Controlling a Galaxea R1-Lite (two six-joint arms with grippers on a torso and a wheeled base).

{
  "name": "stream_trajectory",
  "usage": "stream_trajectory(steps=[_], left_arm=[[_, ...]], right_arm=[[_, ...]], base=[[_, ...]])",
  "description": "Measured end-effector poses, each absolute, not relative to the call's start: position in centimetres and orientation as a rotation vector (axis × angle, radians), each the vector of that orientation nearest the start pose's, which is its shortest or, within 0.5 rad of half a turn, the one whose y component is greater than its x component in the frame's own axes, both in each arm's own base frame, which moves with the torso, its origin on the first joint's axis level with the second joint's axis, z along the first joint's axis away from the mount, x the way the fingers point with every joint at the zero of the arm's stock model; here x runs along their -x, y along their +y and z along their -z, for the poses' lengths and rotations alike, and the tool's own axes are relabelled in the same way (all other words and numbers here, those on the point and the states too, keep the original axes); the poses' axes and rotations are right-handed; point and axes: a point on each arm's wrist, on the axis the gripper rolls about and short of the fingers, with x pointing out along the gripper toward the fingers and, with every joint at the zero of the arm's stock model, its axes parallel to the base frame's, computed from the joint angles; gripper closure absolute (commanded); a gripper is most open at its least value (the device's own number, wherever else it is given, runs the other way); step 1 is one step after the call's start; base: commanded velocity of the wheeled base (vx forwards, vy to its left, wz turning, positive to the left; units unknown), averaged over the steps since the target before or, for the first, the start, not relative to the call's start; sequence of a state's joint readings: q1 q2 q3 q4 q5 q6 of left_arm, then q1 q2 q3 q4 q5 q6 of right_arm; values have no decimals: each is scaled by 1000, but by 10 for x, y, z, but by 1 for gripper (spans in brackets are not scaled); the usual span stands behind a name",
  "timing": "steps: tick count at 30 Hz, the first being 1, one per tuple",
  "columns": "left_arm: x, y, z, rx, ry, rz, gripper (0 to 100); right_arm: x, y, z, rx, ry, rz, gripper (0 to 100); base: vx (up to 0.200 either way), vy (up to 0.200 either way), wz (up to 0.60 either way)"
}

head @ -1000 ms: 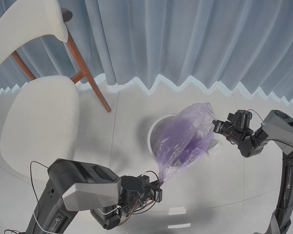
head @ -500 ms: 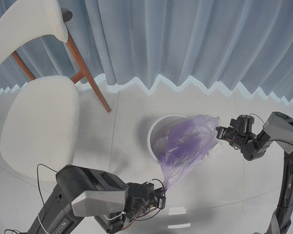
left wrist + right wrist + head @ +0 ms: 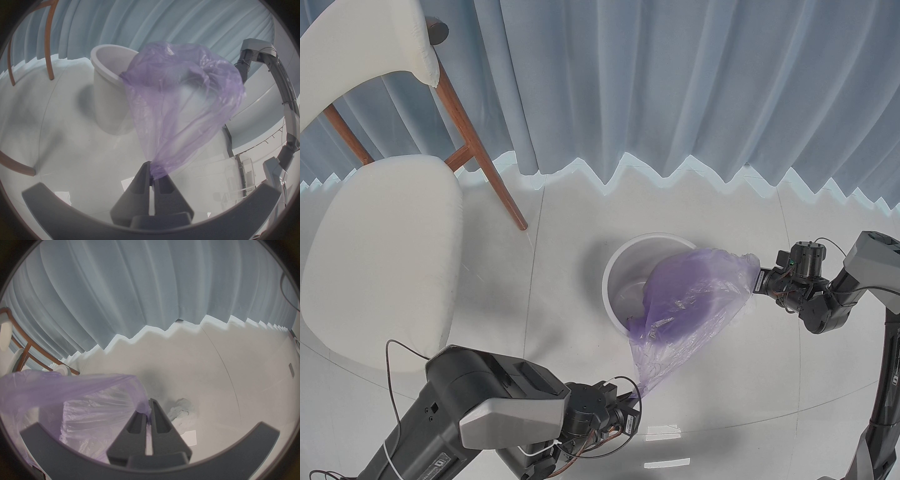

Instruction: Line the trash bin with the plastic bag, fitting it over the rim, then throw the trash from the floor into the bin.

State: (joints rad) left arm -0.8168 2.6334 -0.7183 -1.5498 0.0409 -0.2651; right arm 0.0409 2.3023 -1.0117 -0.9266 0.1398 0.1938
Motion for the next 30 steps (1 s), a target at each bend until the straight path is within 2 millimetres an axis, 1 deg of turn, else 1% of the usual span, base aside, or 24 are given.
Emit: stream_trajectory(steps=[3,6,11,15,20,27,28,30], left_arm=[[-259,-266,81,95,429,677,100],[-266,-262,80,102,413,645,100],[-281,-256,73,123,375,598,100],[-293,-249,67,138,343,550,100],[-309,-248,61,158,284,481,100],[-323,-240,59,173,253,431,100],[-325,-240,59,176,248,424,100],[-329,-239,58,181,238,412,100]], right_arm=[[-417,19,-38,-206,382,-140,100],[-422,20,-37,-202,369,-141,100],[-434,23,-42,-199,326,-152,100],[-438,33,-47,-196,298,-174,100],[-438,47,-52,-191,261,-209,100],[-436,67,-55,-185,225,-260,100],[-436,69,-55,-184,220,-265,0],[-436,71,-56,-184,208,-270,0]], base=[[0,0,0],[0,0,0],[0,0,0],[0,0,0],[0,0,0],[0,0,0],[0,0,0],[0,0,0]])
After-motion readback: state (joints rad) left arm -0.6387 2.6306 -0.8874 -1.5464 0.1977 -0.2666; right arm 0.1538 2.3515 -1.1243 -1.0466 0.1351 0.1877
